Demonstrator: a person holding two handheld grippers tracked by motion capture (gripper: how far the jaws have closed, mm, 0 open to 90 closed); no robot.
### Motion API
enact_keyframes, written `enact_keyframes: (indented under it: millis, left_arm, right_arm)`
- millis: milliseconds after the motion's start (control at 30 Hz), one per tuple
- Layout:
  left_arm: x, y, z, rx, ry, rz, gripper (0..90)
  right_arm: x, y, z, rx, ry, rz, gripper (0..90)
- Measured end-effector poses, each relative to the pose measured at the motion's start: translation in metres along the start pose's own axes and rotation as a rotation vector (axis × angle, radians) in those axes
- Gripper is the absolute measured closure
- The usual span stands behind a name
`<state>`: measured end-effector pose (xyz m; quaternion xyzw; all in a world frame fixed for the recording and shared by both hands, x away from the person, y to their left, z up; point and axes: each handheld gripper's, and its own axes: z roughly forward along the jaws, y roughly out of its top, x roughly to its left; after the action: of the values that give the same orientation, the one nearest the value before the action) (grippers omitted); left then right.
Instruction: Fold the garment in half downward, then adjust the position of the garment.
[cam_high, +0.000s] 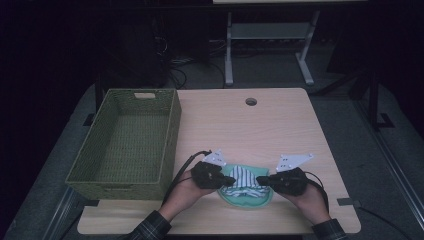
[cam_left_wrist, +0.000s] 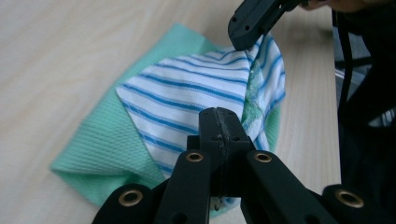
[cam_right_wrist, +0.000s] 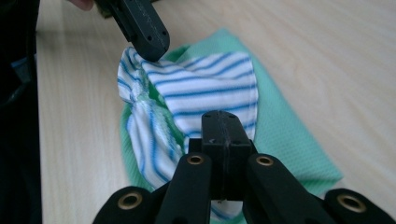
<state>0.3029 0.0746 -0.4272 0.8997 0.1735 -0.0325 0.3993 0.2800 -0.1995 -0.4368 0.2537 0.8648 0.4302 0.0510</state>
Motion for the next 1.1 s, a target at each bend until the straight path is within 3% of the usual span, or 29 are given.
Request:
enact_keyframes:
  millis: [300, 433, 733, 1000, 1100]
  left_arm:
    - [-0.004, -0.011, 0.014, 0.077, 0.009, 0.019, 89.4]
    - [-0.008, -0.016, 0.026, 0.155, 0.039, 0.058, 89.1]
    - [-0.006, -0.016, 0.027, 0.154, 0.038, 0.055, 89.5]
    - [0.006, -0.007, 0.03, 0.156, 0.115, 0.072, 89.5]
    - [0.007, -0.002, 0.026, 0.132, 0.119, 0.07, 89.3]
  right_arm:
    - [0.014, -0.016, 0.013, 0.083, 0.035, -0.017, 89.9]
    - [0.017, -0.02, 0.022, 0.138, 0.028, -0.036, 89.9]
    - [0.017, -0.02, 0.024, 0.144, 0.039, -0.04, 90.0]
    - [0.011, -0.013, 0.03, 0.154, 0.023, -0.048, 90.0]
    - [0.009, -0.007, 0.027, 0.127, 0.015, -0.054, 90.0]
